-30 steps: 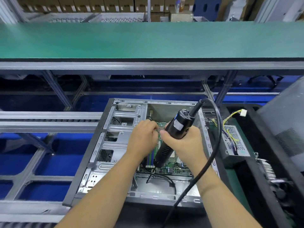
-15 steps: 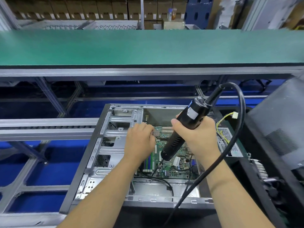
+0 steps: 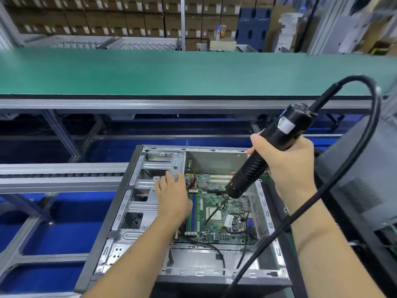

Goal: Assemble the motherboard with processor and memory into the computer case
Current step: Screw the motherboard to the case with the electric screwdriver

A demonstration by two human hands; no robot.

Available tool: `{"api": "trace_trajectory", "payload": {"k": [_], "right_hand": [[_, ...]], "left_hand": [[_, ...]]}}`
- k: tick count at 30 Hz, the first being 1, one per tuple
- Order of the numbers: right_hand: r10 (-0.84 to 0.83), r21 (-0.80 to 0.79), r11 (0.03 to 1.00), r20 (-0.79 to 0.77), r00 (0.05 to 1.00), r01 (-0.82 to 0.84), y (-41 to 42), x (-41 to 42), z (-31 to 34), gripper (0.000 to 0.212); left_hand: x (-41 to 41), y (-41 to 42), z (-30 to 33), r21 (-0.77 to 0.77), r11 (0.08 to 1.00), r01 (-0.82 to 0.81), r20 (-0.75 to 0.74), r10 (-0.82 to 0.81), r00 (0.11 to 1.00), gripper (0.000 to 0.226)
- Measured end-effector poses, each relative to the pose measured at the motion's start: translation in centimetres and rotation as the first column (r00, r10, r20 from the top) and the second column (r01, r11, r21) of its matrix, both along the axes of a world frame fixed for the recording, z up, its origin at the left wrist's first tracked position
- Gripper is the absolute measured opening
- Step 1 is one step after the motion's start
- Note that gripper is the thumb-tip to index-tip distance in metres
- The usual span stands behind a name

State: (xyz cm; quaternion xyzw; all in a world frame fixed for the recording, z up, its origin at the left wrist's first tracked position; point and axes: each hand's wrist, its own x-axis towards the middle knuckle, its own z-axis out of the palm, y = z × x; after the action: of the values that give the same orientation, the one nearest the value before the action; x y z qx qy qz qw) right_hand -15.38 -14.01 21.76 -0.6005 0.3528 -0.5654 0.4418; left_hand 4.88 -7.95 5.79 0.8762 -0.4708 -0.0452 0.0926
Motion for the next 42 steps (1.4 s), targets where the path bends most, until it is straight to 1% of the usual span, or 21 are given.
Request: {"api": "trace_trajectory", "payload": {"k": [3,6,8,11,14,16,18,20,21,23,24,26,31,33,35,36,37,38,40,41,42], "right_hand": [[-0.002,0.016,1.0,0.02,1.0,0.001,-0.1,0.0,-0.1,0.019],[-0.004,0.044,0.999,0.044,0.999,0.002,-0.3,-0.3,-0.1,0.019],[-0.013,0.056,0.998,0.051,0.999,0.011,-0.5,-0.3,-0.2,0.015],[-0.049,0.076,0.996,0.07,0.996,0.044,-0.9,0.0,-0.3,0.013],[-0.084,0.083,0.993,0.067,0.994,0.078,-1.3,0.0,-0.4,0.016],[-0.093,0.072,0.993,0.025,0.995,0.091,-1.4,-0.1,-0.4,0.016],[-0.096,0.062,0.993,0.002,0.995,0.096,-1.3,-0.4,-0.5,0.013],[-0.102,0.056,0.993,0.004,0.995,0.102,-1.2,-0.7,-0.6,0.011],[-0.105,0.056,0.993,0.003,0.994,0.104,-1.2,-0.8,-0.6,0.01],[-0.109,0.065,0.992,0.002,0.994,0.108,-1.1,-0.9,-0.7,0.009],[-0.109,0.068,0.992,-0.002,0.994,0.109,-1.0,-0.9,-0.9,0.01],[-0.117,0.071,0.991,-0.003,0.993,0.117,-0.9,-0.8,-1.1,0.012],[-0.131,0.081,0.988,0.023,0.991,0.129,-0.9,0.1,-1.2,0.01],[-0.124,0.067,0.99,0.015,0.992,0.122,-1.1,0.2,-1.4,0.023],[-0.11,0.063,0.992,0.014,0.994,0.109,-1.2,0.4,-1.3,0.026],[-0.108,0.064,0.992,0.017,0.994,0.106,-1.2,0.4,-1.3,0.025],[-0.111,0.066,0.992,0.017,0.994,0.109,-1.2,0.4,-1.3,0.024],[-0.115,0.069,0.991,0.014,0.993,0.113,-1.3,0.4,-1.3,0.023],[-0.117,0.083,0.99,0.014,0.993,0.116,-1.4,0.5,-1.5,0.017],[-0.122,0.088,0.989,0.016,0.992,0.12,-1.4,0.6,-1.6,0.016],[-0.126,0.092,0.988,0.019,0.992,0.124,-1.3,0.6,-1.7,0.016]], "left_hand": [[1.5,-0.5,0.3,-0.037,0.997,0.069,-0.038,-0.07,0.997,0.083],[4.2,-1.6,0.8,-0.045,0.971,0.233,-0.113,-0.237,0.965,0.087],[6.1,-2.6,1.3,-0.037,0.918,0.394,-0.16,-0.395,0.905,0.088],[7.0,-4.5,1.7,-0.026,0.791,0.611,-0.183,-0.605,0.775,0.087],[5.0,-6.0,1.9,-0.019,0.67,0.742,-0.187,-0.731,0.656,0.086],[3.5,-6.7,1.9,-0.001,0.598,0.802,-0.101,-0.798,0.594,0.087],[2.6,-6.9,1.9,0.062,0.573,0.817,0.074,-0.819,0.568,0.085],[2.0,-6.6,1.6,0.14,0.635,0.76,0.221,-0.768,0.601,0.083],[1.6,-6.2,1.3,0.164,0.69,0.705,0.258,-0.72,0.645,0.084],[0.9,-5.6,0.7,0.182,0.804,0.566,0.282,-0.594,0.754,0.091],[0.7,-5.5,0.5,0.188,0.841,0.508,0.281,-0.542,0.792,0.092],[1.0,-5.9,0.4,0.2,0.844,0.498,0.256,-0.536,0.805,0.086],[2.8,-7.4,1.5,0.202,0.757,0.621,0.132,-0.649,0.749,0.074],[2.8,-7.1,2.3,0.086,0.711,0.698,0.103,-0.703,0.704,0.063],[2.3,-5.5,3.2,-0.193,0.657,0.729,0.148,-0.715,0.684,0.043],[2.1,-4.4,3.6,-0.302,0.643,0.704,0.168,-0.691,0.703,0.029],[2.0,-3.4,3.7,-0.341,0.669,0.661,0.16,-0.651,0.742,0.021],[1.9,-2.4,3.5,-0.31,0.735,0.603,0.09,-0.609,0.788,0.019],[1.8,-0.9,2.7,-0.113,0.896,0.43,-0.13,-0.443,0.887,0.015],[1.9,-0.2,2.1,0.016,0.941,0.339,-0.196,-0.33,0.924,0.013],[2.1,0.3,1.4,0.15,0.953,0.262,-0.228,-0.224,0.948,0.014]]}}
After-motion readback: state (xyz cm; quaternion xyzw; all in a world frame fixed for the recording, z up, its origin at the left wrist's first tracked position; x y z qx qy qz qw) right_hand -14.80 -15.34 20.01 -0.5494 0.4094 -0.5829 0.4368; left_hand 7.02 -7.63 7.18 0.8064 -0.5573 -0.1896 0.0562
